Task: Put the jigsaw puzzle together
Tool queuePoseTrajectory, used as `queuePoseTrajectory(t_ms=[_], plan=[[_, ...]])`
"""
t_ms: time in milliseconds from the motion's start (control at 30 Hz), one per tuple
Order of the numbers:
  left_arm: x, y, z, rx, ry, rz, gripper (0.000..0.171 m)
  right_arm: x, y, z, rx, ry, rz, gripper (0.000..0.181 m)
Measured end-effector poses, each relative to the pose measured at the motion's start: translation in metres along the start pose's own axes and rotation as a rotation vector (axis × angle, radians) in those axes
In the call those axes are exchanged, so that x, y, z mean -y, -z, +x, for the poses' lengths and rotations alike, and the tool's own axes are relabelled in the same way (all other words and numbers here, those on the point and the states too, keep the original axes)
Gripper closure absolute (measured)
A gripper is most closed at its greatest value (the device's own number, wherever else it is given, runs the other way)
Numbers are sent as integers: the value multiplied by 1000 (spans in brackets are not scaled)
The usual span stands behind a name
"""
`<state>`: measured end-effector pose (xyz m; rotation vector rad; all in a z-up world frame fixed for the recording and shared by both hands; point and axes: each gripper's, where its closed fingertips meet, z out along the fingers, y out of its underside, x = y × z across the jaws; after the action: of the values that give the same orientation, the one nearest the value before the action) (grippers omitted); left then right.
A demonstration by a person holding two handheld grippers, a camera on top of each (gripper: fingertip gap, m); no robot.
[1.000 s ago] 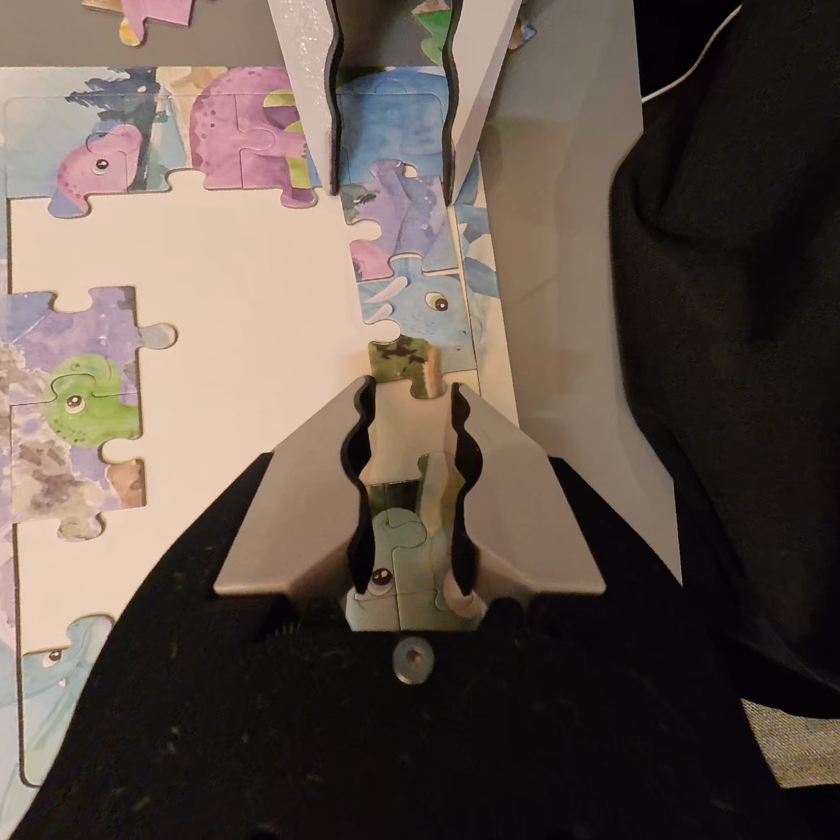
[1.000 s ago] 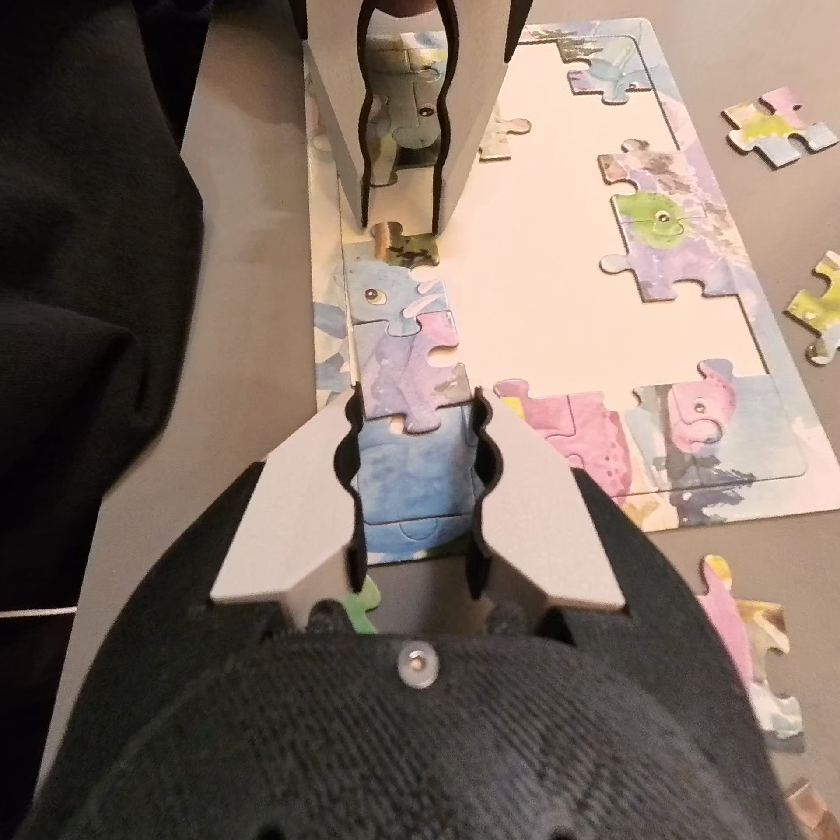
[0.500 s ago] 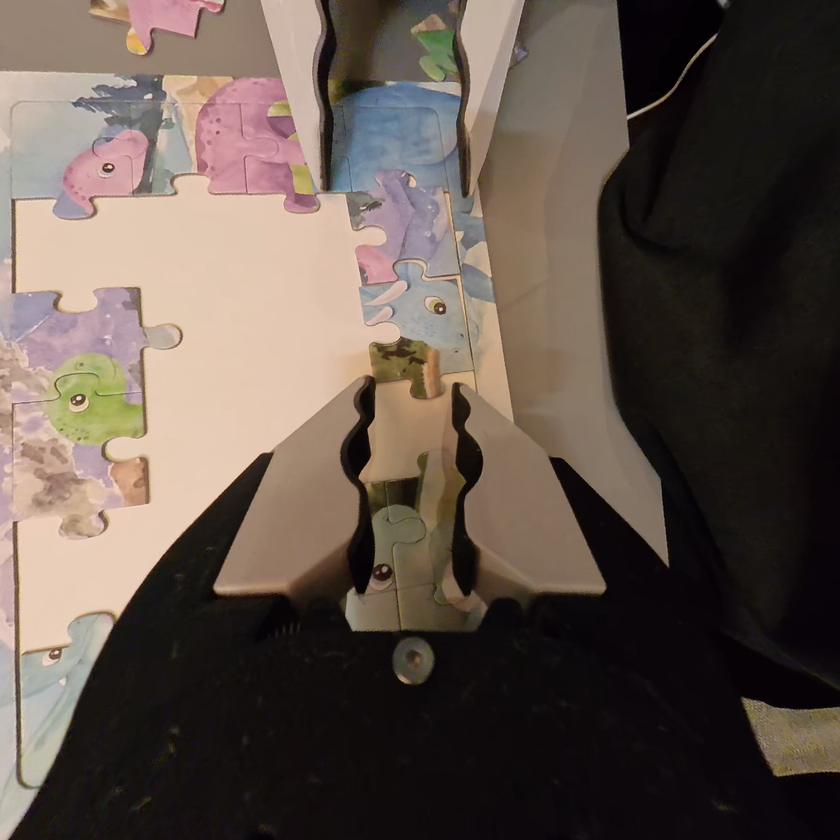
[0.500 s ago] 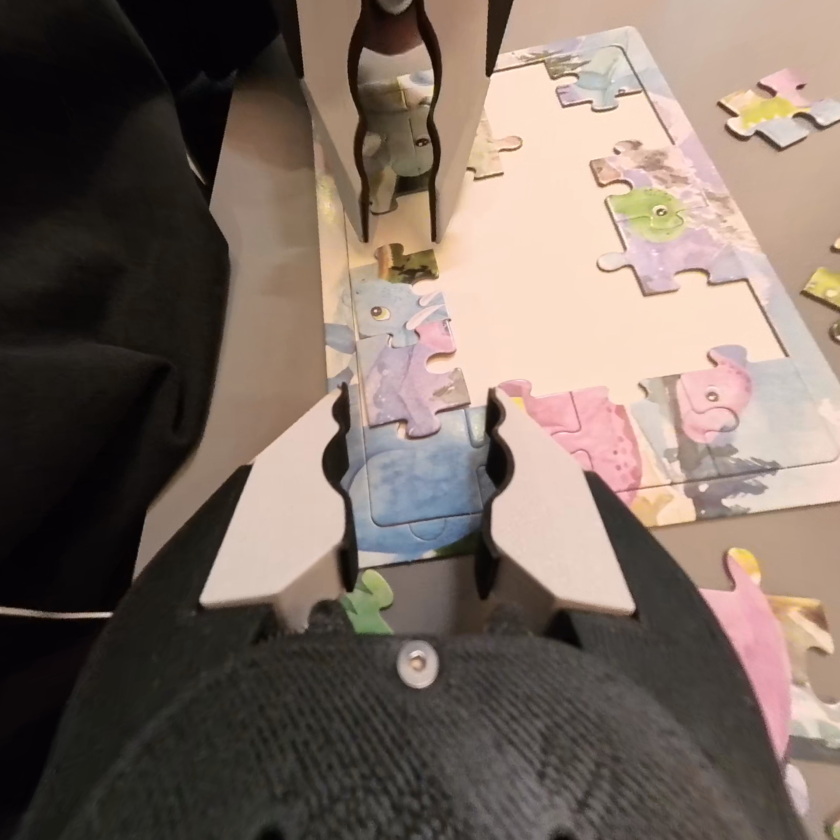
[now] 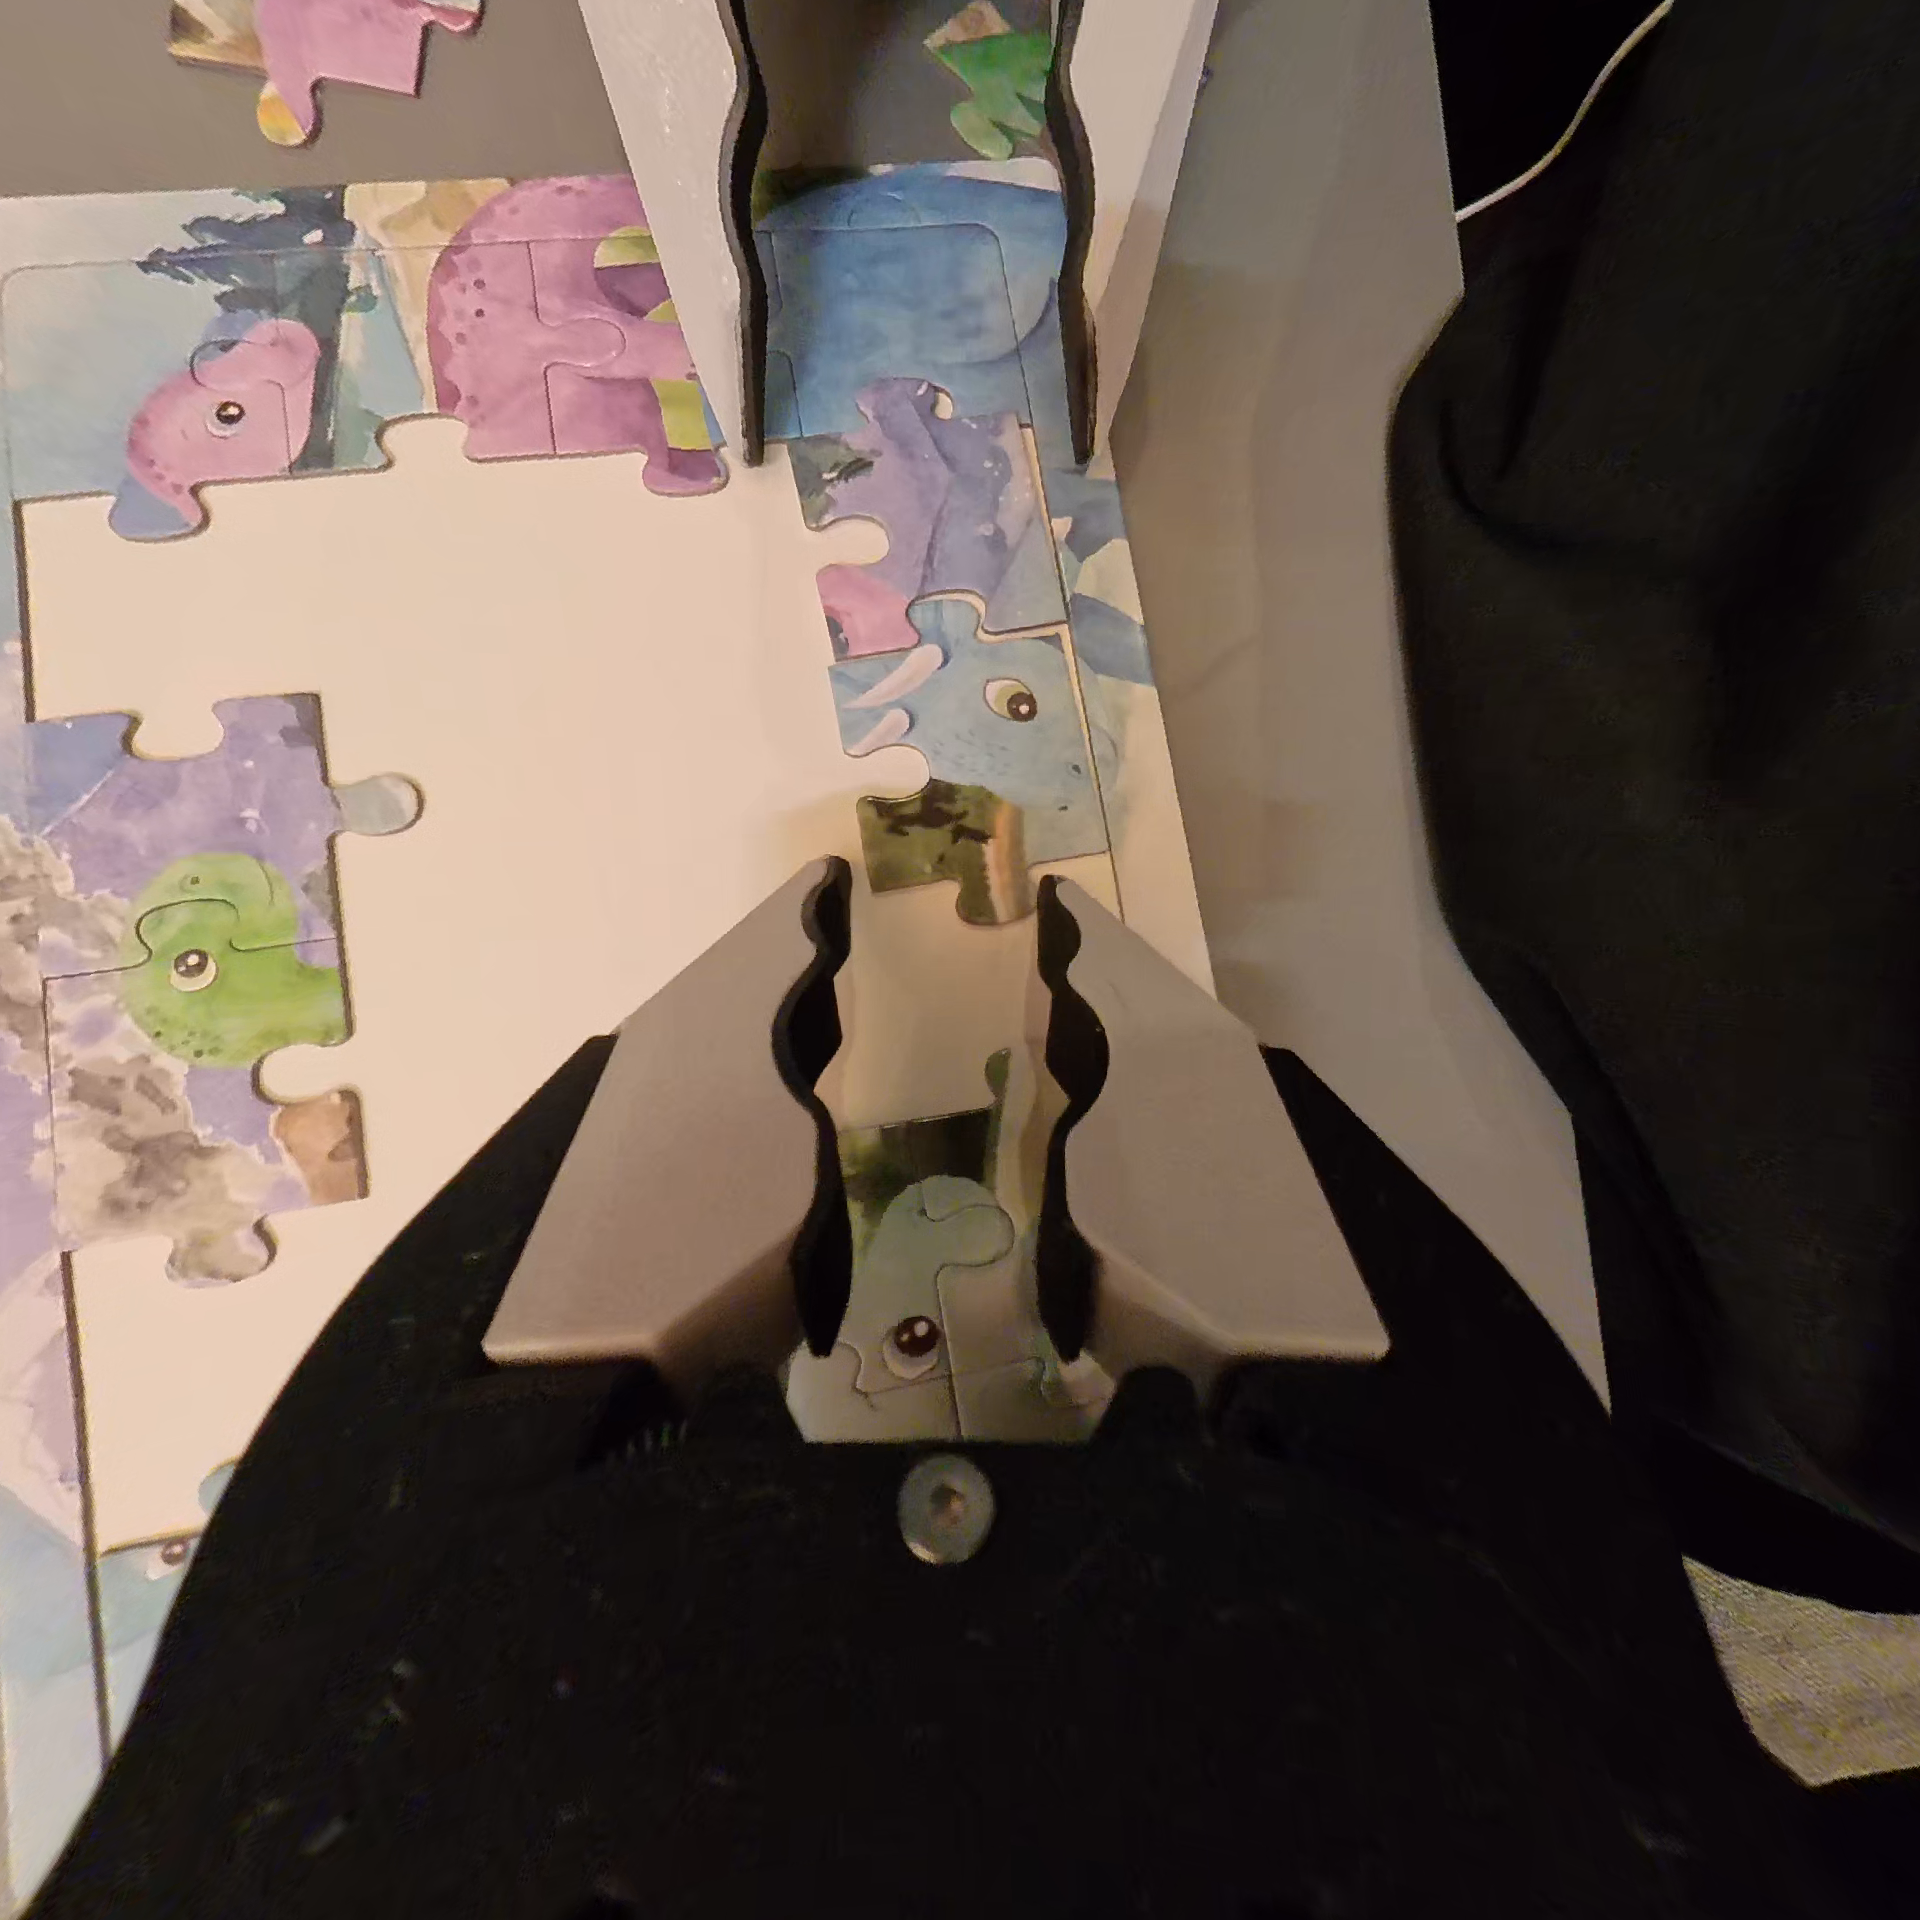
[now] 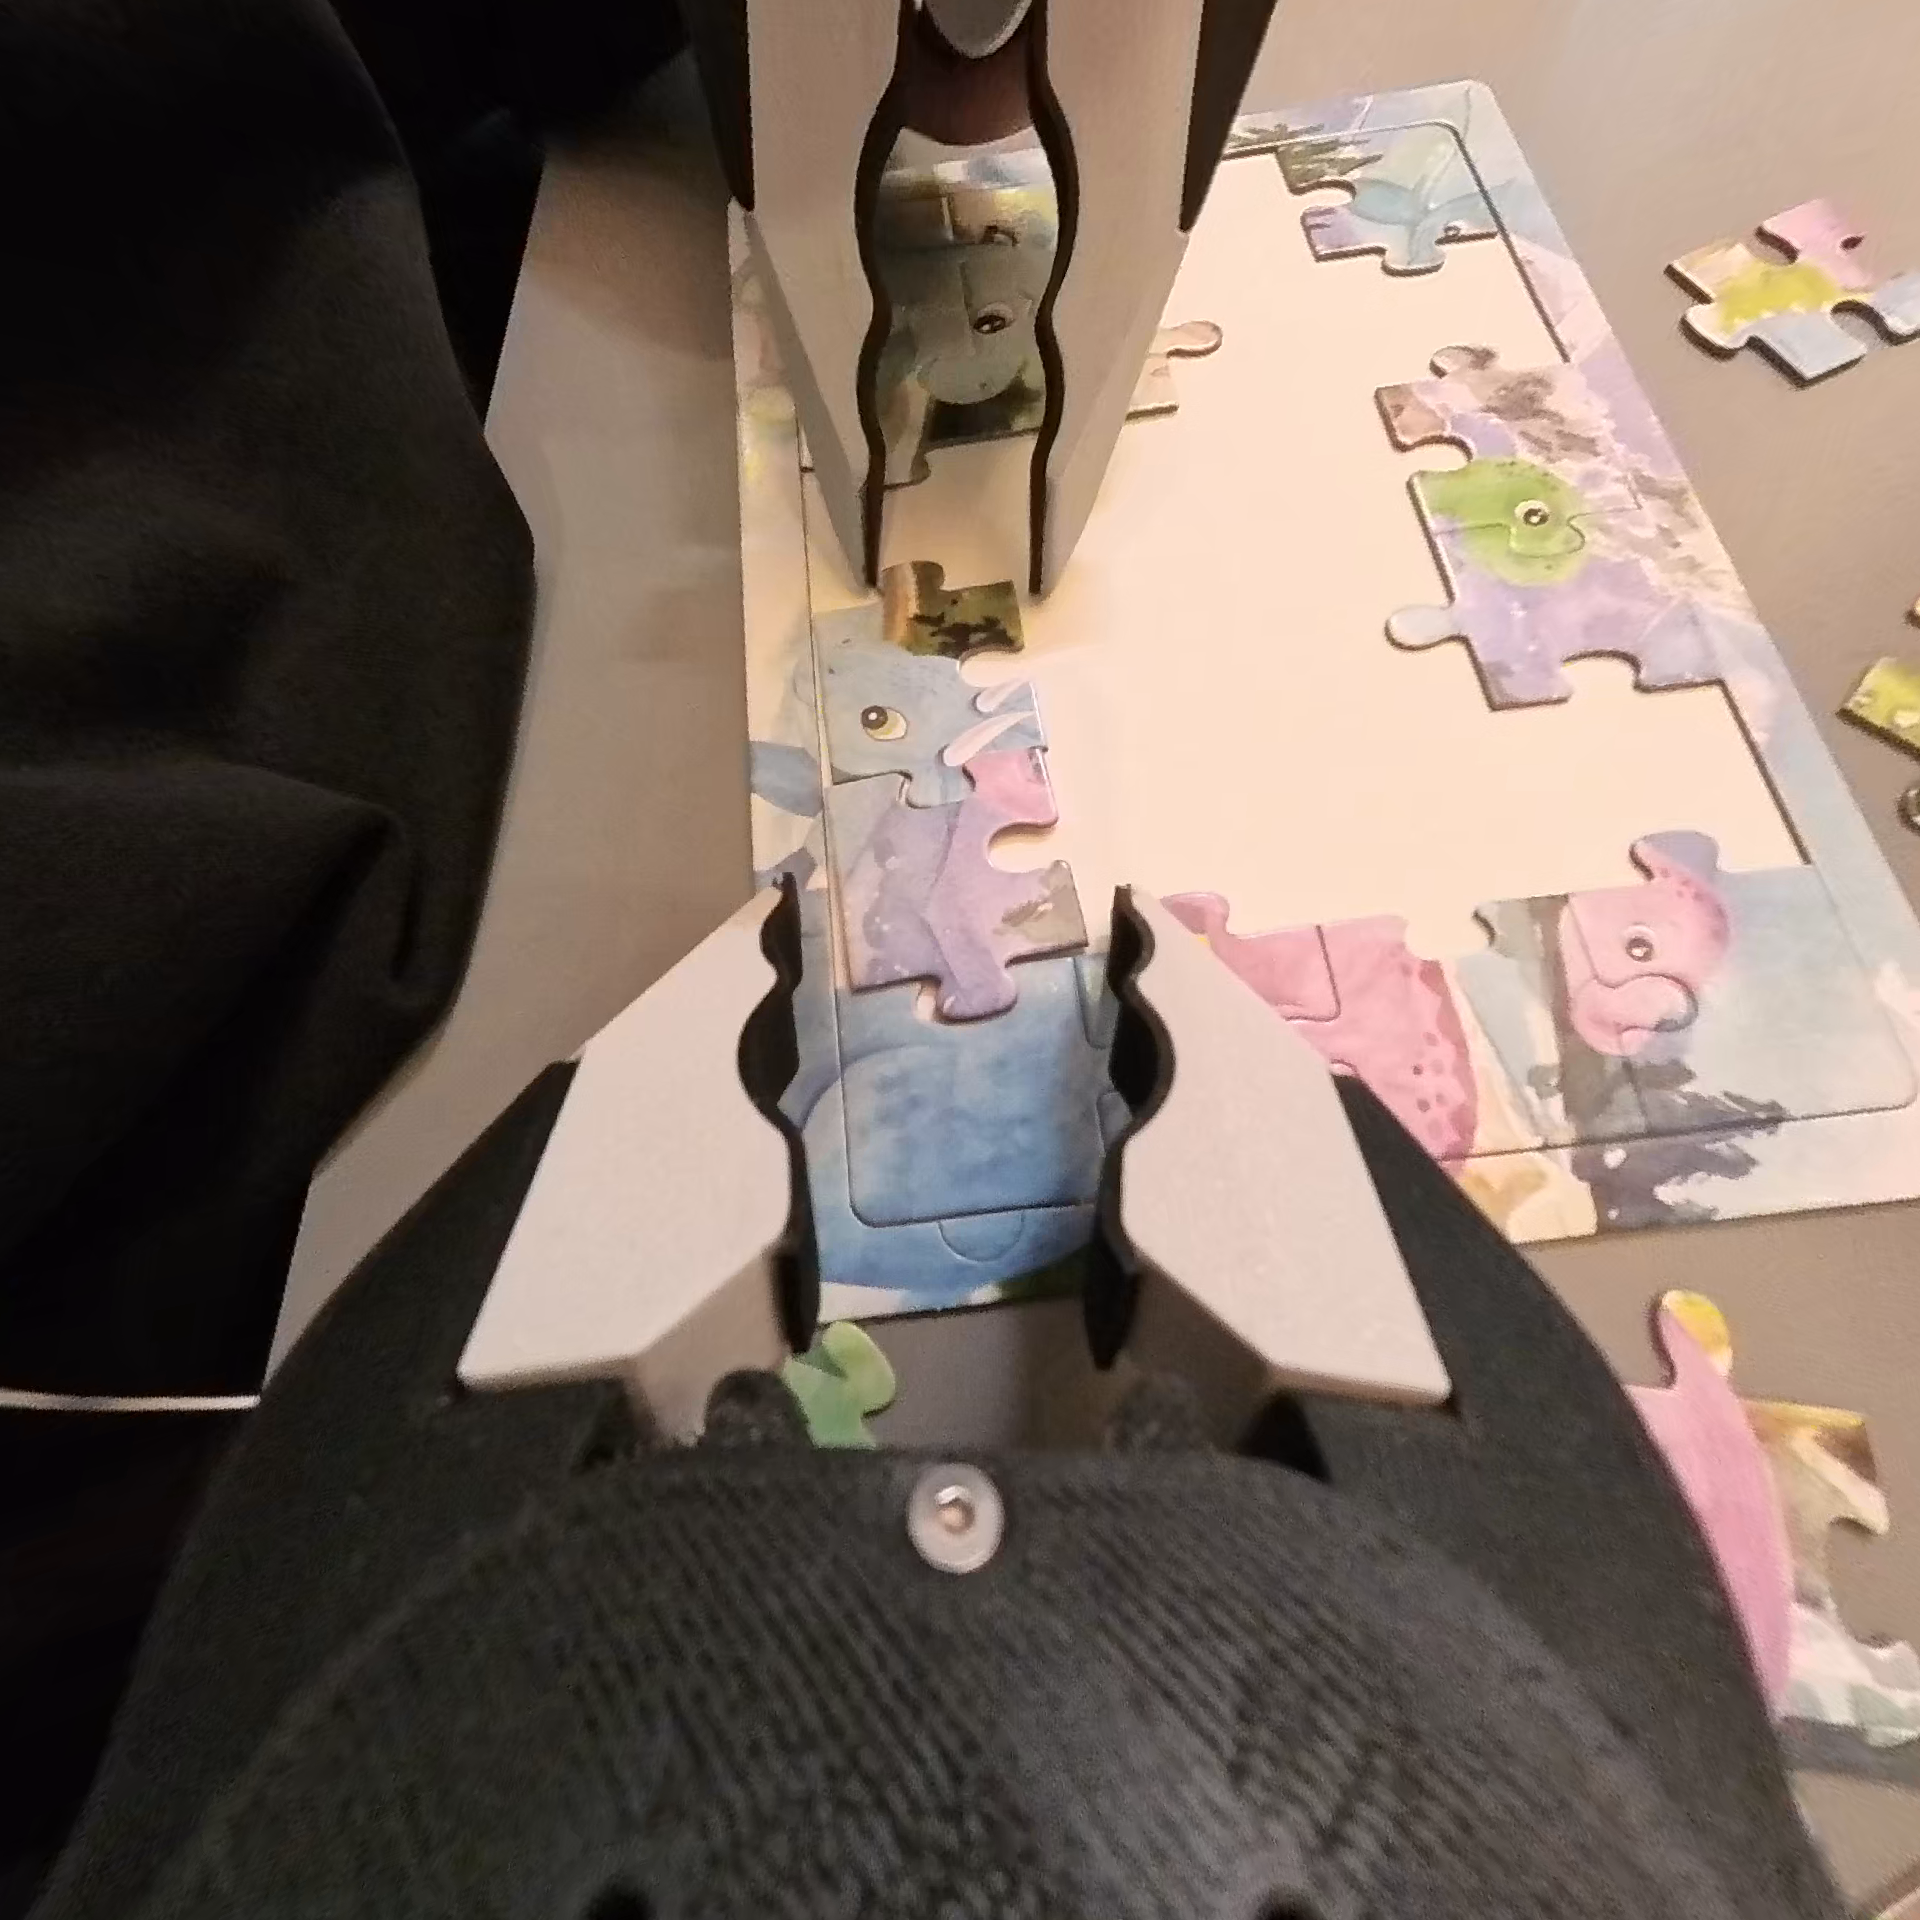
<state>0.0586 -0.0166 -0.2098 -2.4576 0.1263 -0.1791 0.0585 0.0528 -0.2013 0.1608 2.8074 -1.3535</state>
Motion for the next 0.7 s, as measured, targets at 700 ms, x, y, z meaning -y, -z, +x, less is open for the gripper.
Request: queuePoseTrajectory(t_ms=[700], plan=[[-2,3,2,-48,-9,5,145,0,1,0,12,-14,3,123]])
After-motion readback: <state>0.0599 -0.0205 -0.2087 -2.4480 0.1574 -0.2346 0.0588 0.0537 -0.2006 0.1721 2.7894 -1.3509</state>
